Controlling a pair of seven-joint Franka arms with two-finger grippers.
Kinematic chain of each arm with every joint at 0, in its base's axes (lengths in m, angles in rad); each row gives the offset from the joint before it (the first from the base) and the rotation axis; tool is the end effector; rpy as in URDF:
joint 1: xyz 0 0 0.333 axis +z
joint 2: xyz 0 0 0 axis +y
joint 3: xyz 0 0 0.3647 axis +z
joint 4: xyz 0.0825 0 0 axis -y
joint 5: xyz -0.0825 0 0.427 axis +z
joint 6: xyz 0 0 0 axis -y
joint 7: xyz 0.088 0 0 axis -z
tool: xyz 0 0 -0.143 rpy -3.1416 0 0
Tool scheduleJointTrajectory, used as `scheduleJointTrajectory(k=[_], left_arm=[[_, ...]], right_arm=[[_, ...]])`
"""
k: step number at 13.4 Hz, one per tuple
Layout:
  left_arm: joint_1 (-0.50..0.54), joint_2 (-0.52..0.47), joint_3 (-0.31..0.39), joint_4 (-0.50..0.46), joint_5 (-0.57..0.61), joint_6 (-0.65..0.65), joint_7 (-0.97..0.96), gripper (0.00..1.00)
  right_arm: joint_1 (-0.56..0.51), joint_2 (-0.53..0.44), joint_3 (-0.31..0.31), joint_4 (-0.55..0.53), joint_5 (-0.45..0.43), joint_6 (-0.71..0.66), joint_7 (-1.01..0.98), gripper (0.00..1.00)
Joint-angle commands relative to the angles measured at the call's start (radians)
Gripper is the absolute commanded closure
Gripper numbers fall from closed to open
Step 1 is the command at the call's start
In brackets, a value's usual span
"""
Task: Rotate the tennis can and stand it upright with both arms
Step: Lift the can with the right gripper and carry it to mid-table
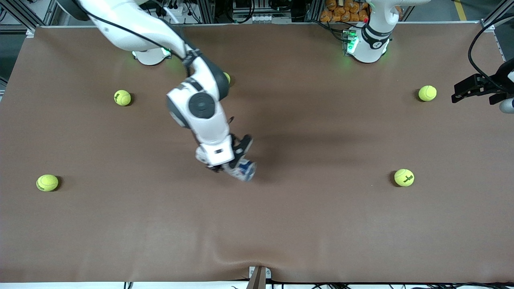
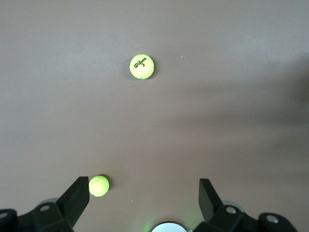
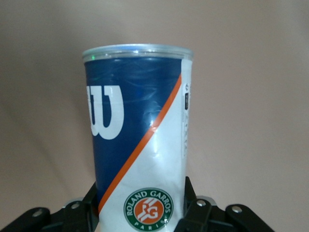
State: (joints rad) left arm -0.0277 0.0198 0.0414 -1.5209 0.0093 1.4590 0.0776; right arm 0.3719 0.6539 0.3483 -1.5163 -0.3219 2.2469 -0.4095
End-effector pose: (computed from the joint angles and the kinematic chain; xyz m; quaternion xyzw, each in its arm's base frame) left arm 0.5900 0.0092 0.6416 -0.9987 0.0316 0.0410 0.0032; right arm 0.6316 0.4720 0.2867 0.8127 0.5788 0.0647 0.0189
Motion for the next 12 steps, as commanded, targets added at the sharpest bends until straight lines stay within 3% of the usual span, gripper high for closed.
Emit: scheduleJointTrajectory(k=[1,3,7,8,12], left_arm=[[0.006,0.005,-0.006,0.01,0.008,-0.014,0.007,0.0],[0.008,0.005,-0.008,0.01,0.008,-0.014,0.007,0.0],[0.008,0.009,-0.006,0.011,0.008,-0.014,0.008,0.0],[0.006,0.011,-0.006,0.012,0.008,-0.014,0.007,0.0],[0.005,0.012,-0.008,0.01,0.004,-0.014,0.007,0.0]], right_arm=[[0.048,0.071,-0.008,0.01,-0.061,0.085,-0.141,0.33],[0.116,0.119,-0.009,0.015,-0.107,0.091,-0.196,0.33],[0.268,0.168,-0.089,0.047,-0.149,0.091,-0.189,0.32],[0.272,0.176,-0.089,0.056,-0.149,0.091,-0.189,0.04],[0.259,0.147,-0.083,0.1,-0.14,0.036,-0.196,0.0]])
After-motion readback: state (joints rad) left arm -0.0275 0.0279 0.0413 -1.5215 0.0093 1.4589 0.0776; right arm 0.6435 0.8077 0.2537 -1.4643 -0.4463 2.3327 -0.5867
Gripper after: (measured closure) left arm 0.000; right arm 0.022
